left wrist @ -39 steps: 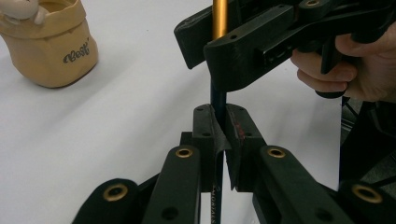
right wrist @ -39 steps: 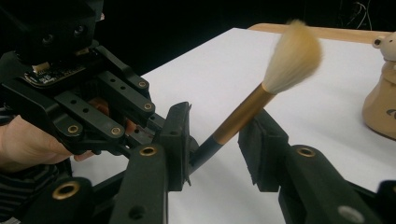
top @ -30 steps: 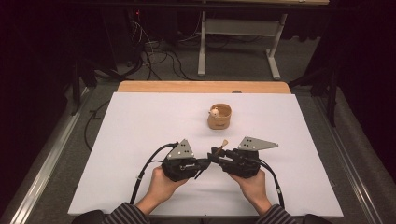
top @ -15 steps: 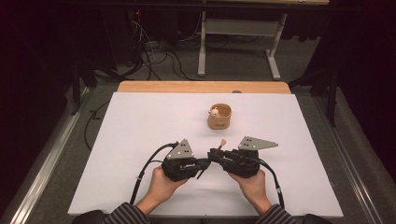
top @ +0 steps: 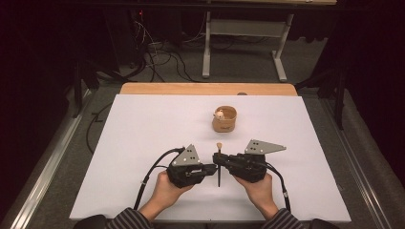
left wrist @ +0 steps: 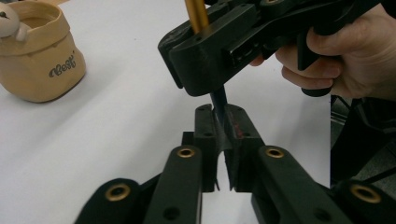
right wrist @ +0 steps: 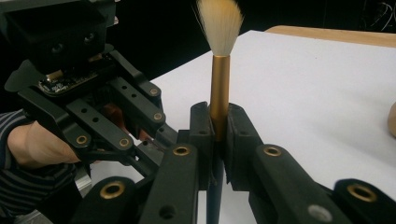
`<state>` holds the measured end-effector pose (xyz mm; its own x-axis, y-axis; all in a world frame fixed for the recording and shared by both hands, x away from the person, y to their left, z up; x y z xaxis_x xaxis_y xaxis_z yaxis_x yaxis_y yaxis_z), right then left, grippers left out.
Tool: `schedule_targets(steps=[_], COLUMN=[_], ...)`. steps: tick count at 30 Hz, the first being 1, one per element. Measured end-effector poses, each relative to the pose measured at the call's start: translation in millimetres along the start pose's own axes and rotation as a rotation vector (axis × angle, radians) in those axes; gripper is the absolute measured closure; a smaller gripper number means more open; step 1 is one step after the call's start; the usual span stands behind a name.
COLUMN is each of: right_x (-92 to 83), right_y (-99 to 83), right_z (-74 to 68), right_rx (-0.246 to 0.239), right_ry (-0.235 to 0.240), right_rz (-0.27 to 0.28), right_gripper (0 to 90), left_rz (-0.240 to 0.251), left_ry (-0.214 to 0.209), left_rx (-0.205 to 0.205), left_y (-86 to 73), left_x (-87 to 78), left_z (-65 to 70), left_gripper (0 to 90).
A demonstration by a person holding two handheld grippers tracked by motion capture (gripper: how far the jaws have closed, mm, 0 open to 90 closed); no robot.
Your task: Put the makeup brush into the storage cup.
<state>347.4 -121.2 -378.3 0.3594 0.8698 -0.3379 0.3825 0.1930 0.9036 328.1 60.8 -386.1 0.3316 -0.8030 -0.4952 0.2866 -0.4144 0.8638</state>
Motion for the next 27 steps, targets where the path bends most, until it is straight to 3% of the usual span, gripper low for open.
schedule_targets(steps=[8, 14, 27], right_x=[-2.1, -5.2, -11.3], right_y=[1.5, 2.9, 5.4], right_z=[0.8, 1.5, 4.0], right_rx=[-0.012, -0.018, -0.026], right_ry=[-0.006, -0.011, -0.02], right_rz=[-0.005, -0.005, -0.006], right_gripper=[85.6, 85.6, 85.7], left_rz=[0.001, 0.021, 0.032], left_ry=[0.018, 0.027, 0.058], left_rx=[-0.019, -0.041, -0.066], left_y=[0.4, 1.4, 1.9], left_x=[-2.5, -7.0, -17.4], left_z=[-1.3, -2.9, -9.0], left_gripper=[61.7, 52.0, 44.2])
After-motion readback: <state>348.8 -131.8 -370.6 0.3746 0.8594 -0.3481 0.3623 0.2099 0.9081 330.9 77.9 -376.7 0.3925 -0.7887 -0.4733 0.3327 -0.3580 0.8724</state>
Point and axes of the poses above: each handheld gripper's, and its own axes: x roughly forward along the jaws, y roughly out of its top, z roughly to its right, the point moved 3 cm from there along x, roughly forward along the jaws, and after that the axes turned 1 degree about -z, right-handed, at the moved point
